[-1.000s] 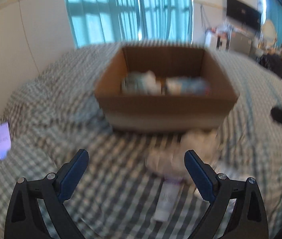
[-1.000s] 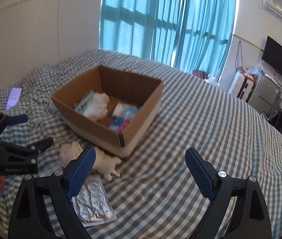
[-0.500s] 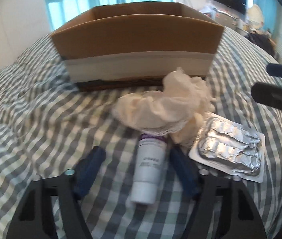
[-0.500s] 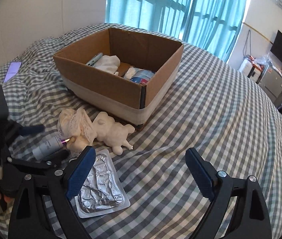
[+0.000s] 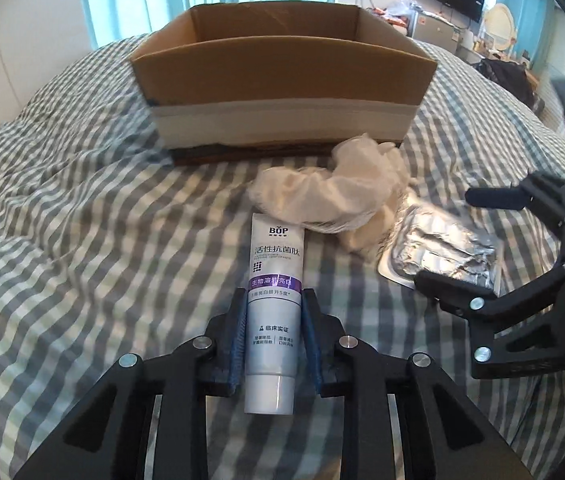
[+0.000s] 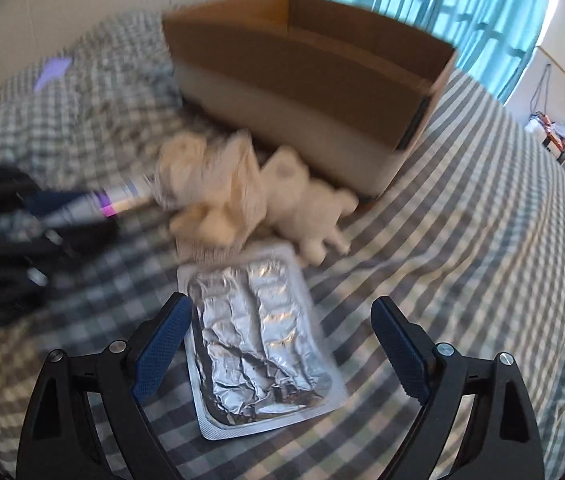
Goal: Organize objects
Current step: 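Grasp the toothpaste tube with the left tool while the right tool grasps the foil blister pack, then place the toothpaste tube and blister pack into the box, opening both tools, then grasp the lace cloth with the left tool while the right tool grasps the white plush toy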
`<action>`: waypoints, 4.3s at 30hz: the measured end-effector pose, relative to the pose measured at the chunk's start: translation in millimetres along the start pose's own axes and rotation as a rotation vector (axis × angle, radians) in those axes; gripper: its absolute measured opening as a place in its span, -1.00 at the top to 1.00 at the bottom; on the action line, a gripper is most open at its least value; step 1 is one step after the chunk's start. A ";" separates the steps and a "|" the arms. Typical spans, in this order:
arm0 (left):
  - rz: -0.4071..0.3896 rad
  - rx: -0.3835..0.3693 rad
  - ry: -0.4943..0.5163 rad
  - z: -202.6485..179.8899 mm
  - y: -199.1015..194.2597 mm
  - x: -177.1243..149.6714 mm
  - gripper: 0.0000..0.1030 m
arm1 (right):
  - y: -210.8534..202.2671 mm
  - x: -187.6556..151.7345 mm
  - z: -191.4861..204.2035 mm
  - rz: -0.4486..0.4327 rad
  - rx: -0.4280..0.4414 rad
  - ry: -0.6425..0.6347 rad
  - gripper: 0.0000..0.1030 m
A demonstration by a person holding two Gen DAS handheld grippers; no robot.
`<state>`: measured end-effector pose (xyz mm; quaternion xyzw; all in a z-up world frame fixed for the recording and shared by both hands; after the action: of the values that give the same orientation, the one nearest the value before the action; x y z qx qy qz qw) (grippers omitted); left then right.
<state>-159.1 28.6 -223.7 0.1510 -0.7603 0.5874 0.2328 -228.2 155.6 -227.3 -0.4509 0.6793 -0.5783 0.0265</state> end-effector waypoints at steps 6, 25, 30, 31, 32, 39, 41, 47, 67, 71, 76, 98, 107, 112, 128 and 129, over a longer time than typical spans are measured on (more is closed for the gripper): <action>-0.012 0.002 -0.019 7.3 -7.5 -8.9 0.49 | 6.0 -2.4 0.4 0.024 0.013 0.035 -0.78; -0.073 -0.005 -0.038 18.6 -44.9 -13.3 0.49 | -38.9 -28.4 28.1 -0.034 -0.098 0.196 -0.36; -0.107 -0.018 -0.018 13.2 -61.3 -8.4 0.49 | -71.2 -22.4 22.9 -0.096 -0.103 0.242 -0.36; -0.116 -0.018 -0.013 12.1 -64.5 -6.1 0.49 | -79.1 -18.7 20.4 -0.112 -0.113 0.244 -0.36; -0.131 -0.017 -0.007 11.2 -69.3 -2.1 0.49 | -84.7 -15.2 18.2 -0.124 -0.120 0.249 -0.36; -0.200 -0.027 0.017 8.8 -91.8 39.7 0.49 | -133.0 13.1 -11.8 -0.223 -0.155 0.301 -0.36; -0.232 -0.021 0.034 8.6 -100.4 56.9 0.49 | -144.8 23.8 -20.8 -0.254 -0.168 0.304 -0.36; -0.321 -0.005 0.063 12.0 -121.5 111.1 0.49 | -167.1 71.2 -52.0 -0.342 -0.175 0.324 -0.36; -0.301 -0.085 0.091 44.6 -13.7 222.4 0.49 | -57.0 195.1 -106.4 -0.363 -0.053 0.393 -0.36; -0.274 -0.104 0.121 49.3 10.5 219.9 0.49 | -23.6 199.1 -107.0 -0.319 -0.014 0.389 -0.36; -0.246 -0.104 0.124 50.0 23.9 214.4 0.49 | 3.1 197.3 -101.7 -0.285 -0.020 0.382 -0.37; -0.391 0.013 0.103 23.3 -97.8 194.6 -0.96 | -138.7 160.4 -143.9 -0.429 -0.161 0.452 -0.84; -0.332 0.050 0.066 2.9 -78.6 142.6 -0.98 | -133.9 93.5 -140.5 -0.367 -0.201 0.472 -0.86; -0.277 0.075 0.065 -4.6 -45.9 111.0 -0.98 | -93.9 52.0 -133.6 -0.279 -0.191 0.498 -0.86; -0.050 -0.086 0.163 -34.1 57.2 58.1 0.08 | -36.5 8.6 -115.7 -0.121 -0.212 0.542 -0.86; -0.042 -0.096 0.149 -30.8 57.4 58.1 0.20 | -34.8 8.0 -114.8 -0.117 -0.208 0.546 -0.86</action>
<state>-231.6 76.0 -233.9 0.1113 -0.7647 0.5550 0.3080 -276.7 240.5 -157.4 -0.3174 0.6898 -0.6061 -0.2369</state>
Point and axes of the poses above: each gripper's, at about its wrist camera, not at the fingertips, and y roughly the way its jaws point, z to its left, x to its top, the point moved 5 cm from there along y, roughly the way its jaws point, and after that the axes turned 13 degrees about -x, right-handed, at the moved point
